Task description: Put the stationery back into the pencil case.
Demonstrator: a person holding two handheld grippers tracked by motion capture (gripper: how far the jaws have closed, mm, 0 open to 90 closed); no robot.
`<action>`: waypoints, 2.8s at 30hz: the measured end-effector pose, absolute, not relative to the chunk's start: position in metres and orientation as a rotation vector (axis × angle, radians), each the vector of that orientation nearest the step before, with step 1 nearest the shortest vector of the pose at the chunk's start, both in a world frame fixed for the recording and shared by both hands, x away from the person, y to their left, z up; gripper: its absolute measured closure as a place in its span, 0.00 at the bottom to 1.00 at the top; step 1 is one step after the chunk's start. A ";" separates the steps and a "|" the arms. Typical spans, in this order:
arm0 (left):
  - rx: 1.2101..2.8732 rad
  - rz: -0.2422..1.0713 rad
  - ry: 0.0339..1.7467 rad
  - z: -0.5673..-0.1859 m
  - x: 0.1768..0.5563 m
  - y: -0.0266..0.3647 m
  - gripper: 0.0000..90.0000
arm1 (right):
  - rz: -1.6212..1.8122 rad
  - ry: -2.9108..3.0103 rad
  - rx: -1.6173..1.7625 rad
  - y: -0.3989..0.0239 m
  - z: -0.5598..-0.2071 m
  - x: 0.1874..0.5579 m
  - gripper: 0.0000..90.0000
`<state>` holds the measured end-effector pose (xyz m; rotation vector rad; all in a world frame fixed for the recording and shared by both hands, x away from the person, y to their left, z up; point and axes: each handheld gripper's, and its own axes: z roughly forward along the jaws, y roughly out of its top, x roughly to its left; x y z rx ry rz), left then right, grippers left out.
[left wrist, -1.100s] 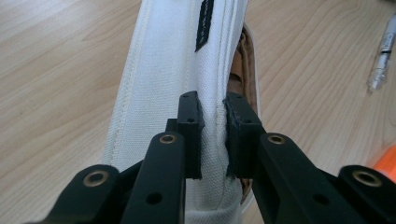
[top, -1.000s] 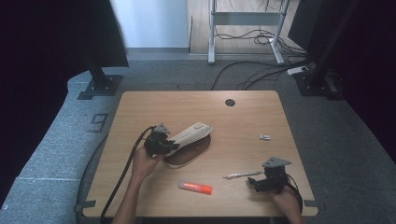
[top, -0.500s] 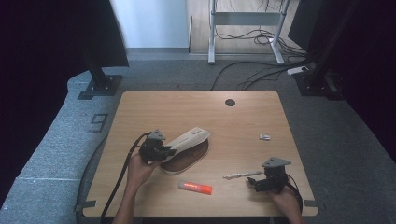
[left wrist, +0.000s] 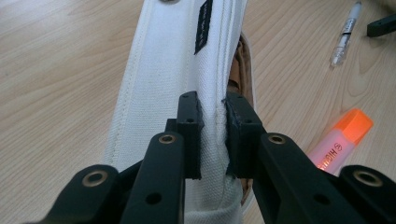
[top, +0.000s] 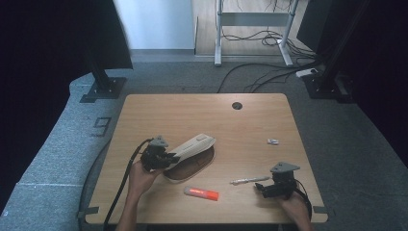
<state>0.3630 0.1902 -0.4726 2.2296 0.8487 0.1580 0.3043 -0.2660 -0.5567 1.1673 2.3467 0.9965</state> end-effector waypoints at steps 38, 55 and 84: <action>2.224 0.145 0.841 -0.473 0.363 0.191 0.85 | 1.041 2.336 1.206 -0.287 -0.523 0.344 0.02; 2.222 0.146 0.835 -0.473 0.363 0.192 0.85 | 0.953 2.284 1.218 -0.303 -0.512 0.389 0.17; 2.214 0.139 0.838 -0.474 0.364 0.191 0.85 | 0.908 2.335 1.253 -0.323 -0.538 0.455 0.51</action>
